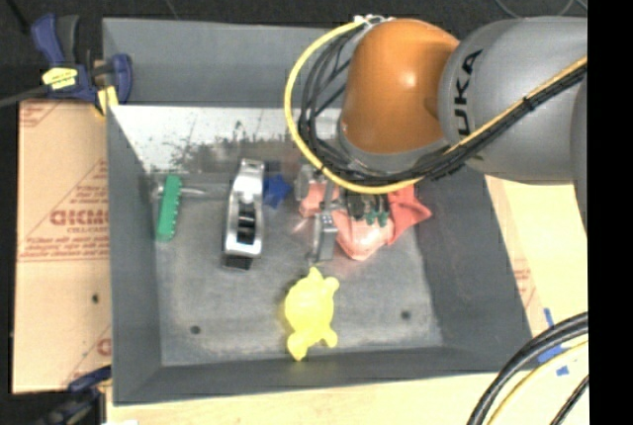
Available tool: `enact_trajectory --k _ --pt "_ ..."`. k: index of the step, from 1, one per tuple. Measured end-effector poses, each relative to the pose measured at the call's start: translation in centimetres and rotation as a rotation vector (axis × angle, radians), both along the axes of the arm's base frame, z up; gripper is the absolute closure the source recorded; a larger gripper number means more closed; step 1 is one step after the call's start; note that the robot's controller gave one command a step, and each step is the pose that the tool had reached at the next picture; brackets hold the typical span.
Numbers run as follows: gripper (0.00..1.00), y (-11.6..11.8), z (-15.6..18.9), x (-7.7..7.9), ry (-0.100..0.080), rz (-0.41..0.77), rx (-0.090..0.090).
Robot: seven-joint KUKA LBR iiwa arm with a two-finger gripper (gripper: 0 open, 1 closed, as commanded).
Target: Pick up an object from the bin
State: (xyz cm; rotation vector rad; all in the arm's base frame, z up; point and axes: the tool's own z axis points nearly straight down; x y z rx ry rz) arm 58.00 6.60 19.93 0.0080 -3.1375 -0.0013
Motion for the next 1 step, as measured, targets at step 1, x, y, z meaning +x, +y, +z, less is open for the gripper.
enact_trajectory --k 1 --pt "0.0 -0.02 0.47 0.15 -0.008 -0.001 0.001"
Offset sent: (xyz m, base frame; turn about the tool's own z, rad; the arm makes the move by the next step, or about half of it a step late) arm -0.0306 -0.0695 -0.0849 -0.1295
